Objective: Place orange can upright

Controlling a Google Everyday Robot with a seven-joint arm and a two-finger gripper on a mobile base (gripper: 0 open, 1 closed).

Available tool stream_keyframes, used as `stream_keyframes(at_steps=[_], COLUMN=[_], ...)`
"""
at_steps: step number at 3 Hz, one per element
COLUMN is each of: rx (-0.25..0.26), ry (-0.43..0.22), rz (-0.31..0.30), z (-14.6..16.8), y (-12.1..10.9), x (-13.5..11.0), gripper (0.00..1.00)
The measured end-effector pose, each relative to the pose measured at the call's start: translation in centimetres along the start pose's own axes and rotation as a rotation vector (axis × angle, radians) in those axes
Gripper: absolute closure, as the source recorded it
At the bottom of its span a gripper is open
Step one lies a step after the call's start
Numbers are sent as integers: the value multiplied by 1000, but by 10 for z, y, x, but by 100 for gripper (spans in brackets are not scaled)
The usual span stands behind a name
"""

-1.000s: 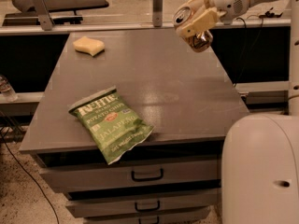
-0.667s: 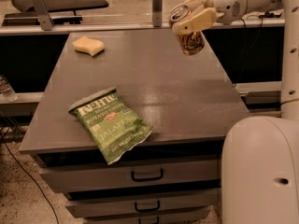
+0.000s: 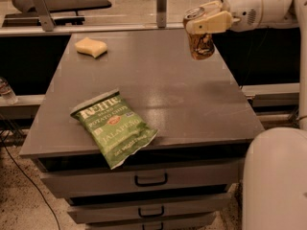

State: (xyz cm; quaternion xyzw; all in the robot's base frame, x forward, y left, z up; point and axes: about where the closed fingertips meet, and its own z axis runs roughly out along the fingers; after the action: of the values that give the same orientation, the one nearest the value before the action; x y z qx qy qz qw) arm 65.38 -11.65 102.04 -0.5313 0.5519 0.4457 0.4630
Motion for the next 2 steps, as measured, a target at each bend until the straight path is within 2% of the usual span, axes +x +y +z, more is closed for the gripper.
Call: stream_keyframes(at_steps=[1,2], rx=[17,45], ry=[-9,-75], rz=[13,-3], z=[0,0], y=[-4,-11], x=[3,-6], gripper=[100,100])
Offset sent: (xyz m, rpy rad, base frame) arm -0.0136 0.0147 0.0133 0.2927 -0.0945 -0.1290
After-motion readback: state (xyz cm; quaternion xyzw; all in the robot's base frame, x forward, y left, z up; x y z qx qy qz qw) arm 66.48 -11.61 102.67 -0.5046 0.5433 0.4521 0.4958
